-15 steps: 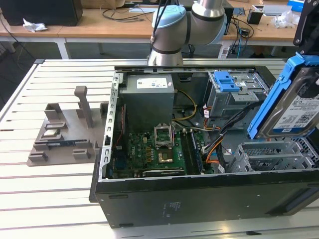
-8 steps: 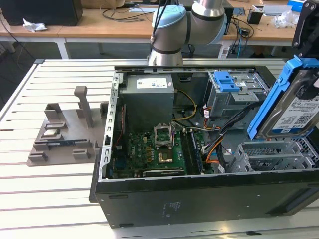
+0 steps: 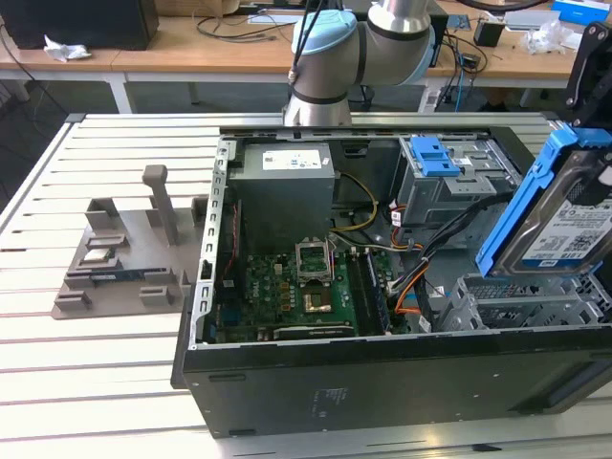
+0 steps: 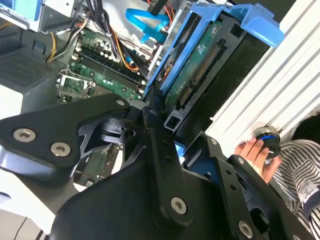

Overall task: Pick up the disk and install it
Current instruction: 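Pick up the disk, then insert the disk into the insertion slot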

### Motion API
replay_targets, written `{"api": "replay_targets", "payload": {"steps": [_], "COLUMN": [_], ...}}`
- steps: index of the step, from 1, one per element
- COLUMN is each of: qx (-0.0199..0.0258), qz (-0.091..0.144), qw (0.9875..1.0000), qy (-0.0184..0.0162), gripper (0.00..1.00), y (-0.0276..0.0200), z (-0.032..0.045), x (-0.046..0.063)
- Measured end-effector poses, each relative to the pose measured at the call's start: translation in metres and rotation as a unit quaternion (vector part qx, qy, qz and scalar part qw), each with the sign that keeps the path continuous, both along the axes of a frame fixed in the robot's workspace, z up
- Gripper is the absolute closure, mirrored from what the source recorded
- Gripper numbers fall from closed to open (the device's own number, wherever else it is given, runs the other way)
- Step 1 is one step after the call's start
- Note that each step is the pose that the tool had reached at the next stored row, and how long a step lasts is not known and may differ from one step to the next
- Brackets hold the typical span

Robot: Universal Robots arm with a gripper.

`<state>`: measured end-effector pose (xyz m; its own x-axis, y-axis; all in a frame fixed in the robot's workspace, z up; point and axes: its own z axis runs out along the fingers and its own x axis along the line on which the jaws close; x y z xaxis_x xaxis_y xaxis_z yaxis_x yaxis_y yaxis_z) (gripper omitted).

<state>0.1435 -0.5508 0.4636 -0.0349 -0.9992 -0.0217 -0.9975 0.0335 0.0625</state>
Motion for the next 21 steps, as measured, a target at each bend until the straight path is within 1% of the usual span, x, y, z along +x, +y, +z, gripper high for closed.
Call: {"api": "replay_targets", "payload": {"steps": [4,13,18,21], "qx": [-0.0009,-0.0007,-0.0007,-0.0007], "qz": [0.003,0.004,0.005,0.007], "qw": [1.0000,1.0000,1.0000,1.0000], "qy": [0.0000,0.0000,0.0000,0.0000], "gripper": [0.64,0.64,0.64,0.64], "y": [-0.0006,-0.0006,-0.0003,-0.0001], "z": [-0.0007,-0.0009,-0.0091,-0.0119], "x": [0.000,0.000,0.000,0.000]}}
